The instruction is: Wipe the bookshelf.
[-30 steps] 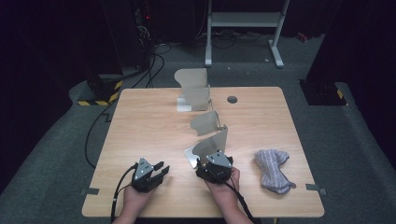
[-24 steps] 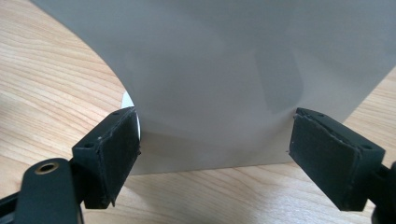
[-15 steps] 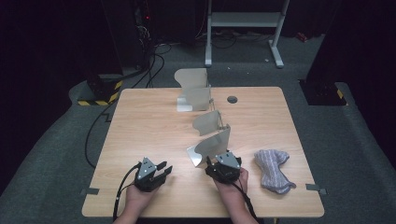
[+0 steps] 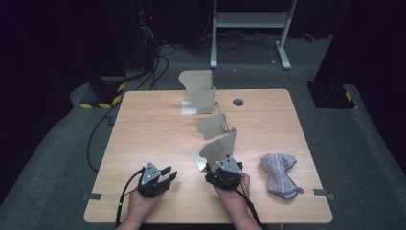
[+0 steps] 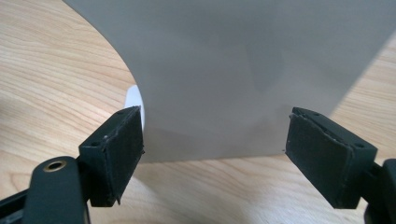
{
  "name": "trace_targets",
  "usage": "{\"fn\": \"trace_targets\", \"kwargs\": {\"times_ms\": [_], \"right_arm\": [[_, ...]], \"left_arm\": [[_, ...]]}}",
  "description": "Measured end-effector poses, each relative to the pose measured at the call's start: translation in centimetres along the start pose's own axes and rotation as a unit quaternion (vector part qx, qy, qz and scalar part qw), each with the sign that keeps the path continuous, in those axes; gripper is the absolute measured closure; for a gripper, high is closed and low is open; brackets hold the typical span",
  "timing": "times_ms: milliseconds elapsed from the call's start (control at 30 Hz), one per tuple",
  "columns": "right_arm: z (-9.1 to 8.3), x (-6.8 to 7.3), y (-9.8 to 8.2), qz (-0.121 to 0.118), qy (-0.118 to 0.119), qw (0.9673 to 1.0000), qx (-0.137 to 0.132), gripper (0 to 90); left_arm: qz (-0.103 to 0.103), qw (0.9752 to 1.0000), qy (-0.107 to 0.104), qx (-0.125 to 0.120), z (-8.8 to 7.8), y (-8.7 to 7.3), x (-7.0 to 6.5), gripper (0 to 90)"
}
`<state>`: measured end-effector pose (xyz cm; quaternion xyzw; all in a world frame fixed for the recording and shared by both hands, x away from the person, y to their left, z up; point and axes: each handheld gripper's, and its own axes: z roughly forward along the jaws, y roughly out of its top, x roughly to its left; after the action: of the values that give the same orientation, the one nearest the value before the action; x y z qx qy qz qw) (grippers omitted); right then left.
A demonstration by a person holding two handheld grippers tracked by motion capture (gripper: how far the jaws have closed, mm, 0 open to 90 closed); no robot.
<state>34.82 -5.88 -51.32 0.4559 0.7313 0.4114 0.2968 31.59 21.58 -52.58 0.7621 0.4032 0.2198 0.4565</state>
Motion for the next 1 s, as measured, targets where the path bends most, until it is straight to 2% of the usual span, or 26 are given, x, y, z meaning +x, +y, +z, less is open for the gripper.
{"fn": "trace_targets", "kwargs": {"times_ms": [200, 433, 700, 1000], "right_arm": [[0.9, 0.2, 0.3, 0.000, -0.004, 1.0000, 0.000, 17.4], [0.8, 0.1, 0.4, -0.003, -0.013, 0.9999, 0.001, 17.9], [0.3, -1.6, 0.0, 0.012, -0.036, 0.9993, 0.001, 19.2], [-0.9, -4.2, -0.9, 0.025, -0.064, 0.9976, 0.000, 21.4]], "left_arm": [[-0.013, 0.9998, 0.014, -0.003, -1.2, -0.5, 0.8, 64.6], [-0.011, 0.9999, 0.011, -0.002, -1.0, -0.4, 0.6, 64.6], [-0.005, 1.0000, 0.000, 0.000, -0.2, -0.1, 0.3, 64.6], [0.005, 0.9999, -0.015, -0.001, 0.9, 0.6, -0.4, 64.6]]}}
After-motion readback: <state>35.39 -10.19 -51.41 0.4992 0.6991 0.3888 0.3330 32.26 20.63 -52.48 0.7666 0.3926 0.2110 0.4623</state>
